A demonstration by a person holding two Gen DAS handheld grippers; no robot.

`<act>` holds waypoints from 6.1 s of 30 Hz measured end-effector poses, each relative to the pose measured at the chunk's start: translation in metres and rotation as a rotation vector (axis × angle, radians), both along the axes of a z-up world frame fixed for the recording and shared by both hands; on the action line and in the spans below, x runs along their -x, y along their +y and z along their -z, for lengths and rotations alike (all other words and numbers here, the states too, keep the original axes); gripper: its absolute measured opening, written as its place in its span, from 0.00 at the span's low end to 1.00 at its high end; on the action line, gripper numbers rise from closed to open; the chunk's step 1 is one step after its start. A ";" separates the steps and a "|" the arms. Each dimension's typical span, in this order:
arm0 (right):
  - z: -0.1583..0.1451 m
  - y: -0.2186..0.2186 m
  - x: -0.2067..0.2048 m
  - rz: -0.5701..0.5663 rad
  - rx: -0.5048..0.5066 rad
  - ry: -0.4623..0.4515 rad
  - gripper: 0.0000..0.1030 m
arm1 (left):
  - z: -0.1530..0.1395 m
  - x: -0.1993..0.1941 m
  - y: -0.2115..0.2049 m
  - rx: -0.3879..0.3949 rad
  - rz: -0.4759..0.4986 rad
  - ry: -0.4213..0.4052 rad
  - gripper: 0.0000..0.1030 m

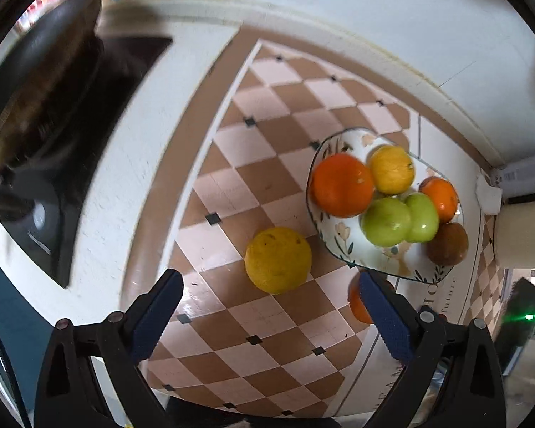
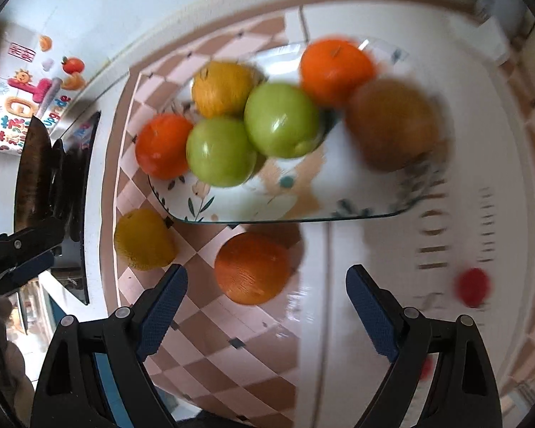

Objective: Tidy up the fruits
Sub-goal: 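Grasp the yellow grapefruit with the left gripper while the right gripper grasps the orange, then carry grapefruit and orange onto the plate while both grippers open, then lift both open grippers off the plate and move toward the red tomatoes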

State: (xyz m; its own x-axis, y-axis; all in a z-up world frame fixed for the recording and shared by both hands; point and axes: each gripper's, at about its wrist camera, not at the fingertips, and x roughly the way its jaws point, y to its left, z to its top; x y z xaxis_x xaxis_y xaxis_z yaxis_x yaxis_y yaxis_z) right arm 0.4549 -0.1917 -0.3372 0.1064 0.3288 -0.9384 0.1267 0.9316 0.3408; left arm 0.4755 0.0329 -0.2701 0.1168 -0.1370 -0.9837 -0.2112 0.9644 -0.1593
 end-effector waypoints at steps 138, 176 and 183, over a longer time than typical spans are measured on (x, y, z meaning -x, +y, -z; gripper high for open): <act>-0.167 -0.025 0.086 0.121 0.313 -0.341 0.89 | -0.099 0.071 -0.049 -0.146 0.322 -0.400 0.84; -0.224 -0.054 0.137 0.108 0.085 -0.464 0.95 | -0.128 0.128 -0.077 -0.098 0.355 -0.483 1.00; -0.132 -0.122 0.118 0.154 0.152 -0.253 0.94 | -0.077 0.100 -0.123 -0.256 0.395 -0.392 1.00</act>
State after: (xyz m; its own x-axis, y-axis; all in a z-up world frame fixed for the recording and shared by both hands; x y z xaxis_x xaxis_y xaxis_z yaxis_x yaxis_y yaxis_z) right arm 0.3367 -0.3132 -0.2056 0.3802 0.1489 -0.9128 0.1988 0.9507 0.2379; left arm 0.3758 -0.0896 -0.1933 0.4654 -0.0090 -0.8851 0.1973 0.9758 0.0938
